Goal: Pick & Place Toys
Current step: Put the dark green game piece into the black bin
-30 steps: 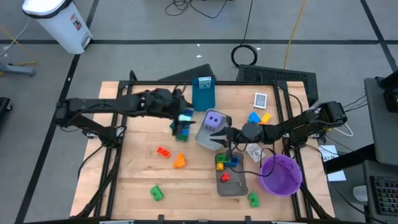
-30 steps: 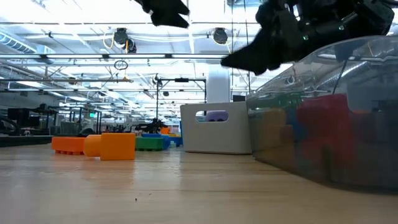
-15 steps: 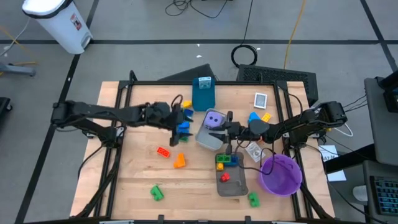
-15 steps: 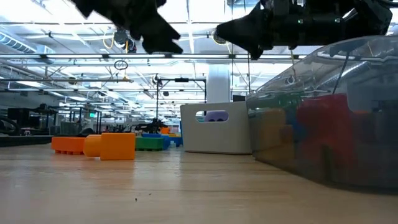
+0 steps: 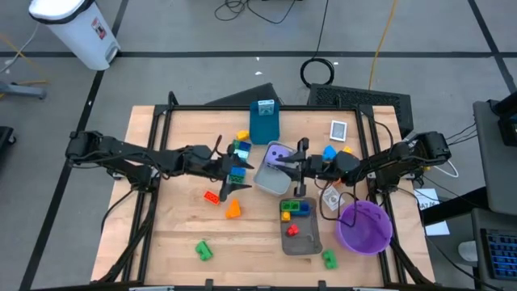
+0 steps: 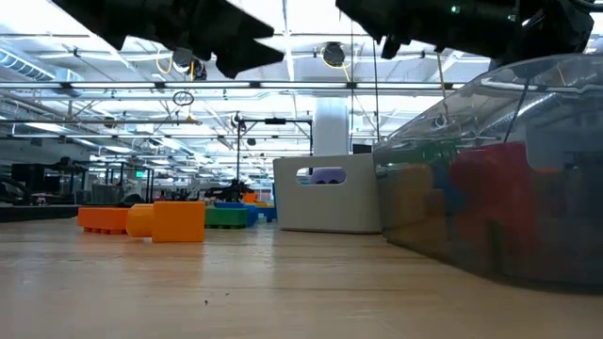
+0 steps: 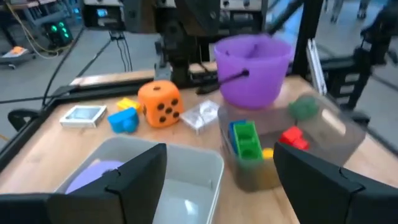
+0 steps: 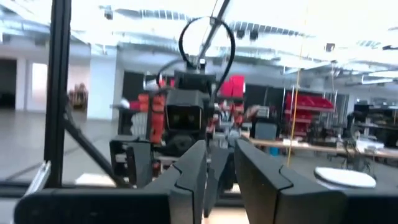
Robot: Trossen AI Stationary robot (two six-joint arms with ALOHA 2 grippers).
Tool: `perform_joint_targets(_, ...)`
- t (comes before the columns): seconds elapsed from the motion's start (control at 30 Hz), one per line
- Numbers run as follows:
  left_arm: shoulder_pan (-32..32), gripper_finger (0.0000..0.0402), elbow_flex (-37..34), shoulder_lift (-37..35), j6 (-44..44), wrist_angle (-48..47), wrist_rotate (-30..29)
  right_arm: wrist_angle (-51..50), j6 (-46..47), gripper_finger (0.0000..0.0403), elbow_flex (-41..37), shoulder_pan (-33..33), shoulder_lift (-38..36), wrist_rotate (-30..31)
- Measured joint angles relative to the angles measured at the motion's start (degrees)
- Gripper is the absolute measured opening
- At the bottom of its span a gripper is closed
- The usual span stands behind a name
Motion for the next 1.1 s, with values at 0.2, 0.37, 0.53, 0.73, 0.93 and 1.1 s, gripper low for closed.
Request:
perform_joint_targets(0.2, -0.9, 0.0299, 0.0, 0.0, -2.5, -1.2, 0.0, -0.4, 2.7, 0.0075, 0.0, 0.1, 0.0, 0.0)
perform_joint_targets(0.37, -1.0, 0.0299, 0.0, 0.0, 0.1, -4.4, -2.2, -1.2, 7.0, 0.0075, 0.0, 0.1, 0.0, 0.1)
perform_joint_targets(0.53, -1.0, 0.0299, 0.0, 0.0, 2.8, -11.1, -9.6, -1.9, 5.3, 0.0075, 1.3, -1.1, 0.0, 0.0)
perform_joint_targets(0.73, 1.4, 0.0299, 0.0, 0.0, 3.8, -21.7, -20.4, -20.3, 8.7, 0.0075, 7.1, -4.4, 0.1, -0.9)
perform_joint_targets(0.93, 9.2, 0.0299, 0.0, 0.0, -3.4, -29.6, -21.5, -32.0, 8.9, 0.0075, 11.0, -6.1, 0.1, -3.1)
perform_joint_targets(1.1, 17.6, 0.0299, 0.0, 0.0, -13.9, -32.8, -19.5, -31.2, 8.4, 0.0075, 11.2, -6.5, 0.0, -3.0)
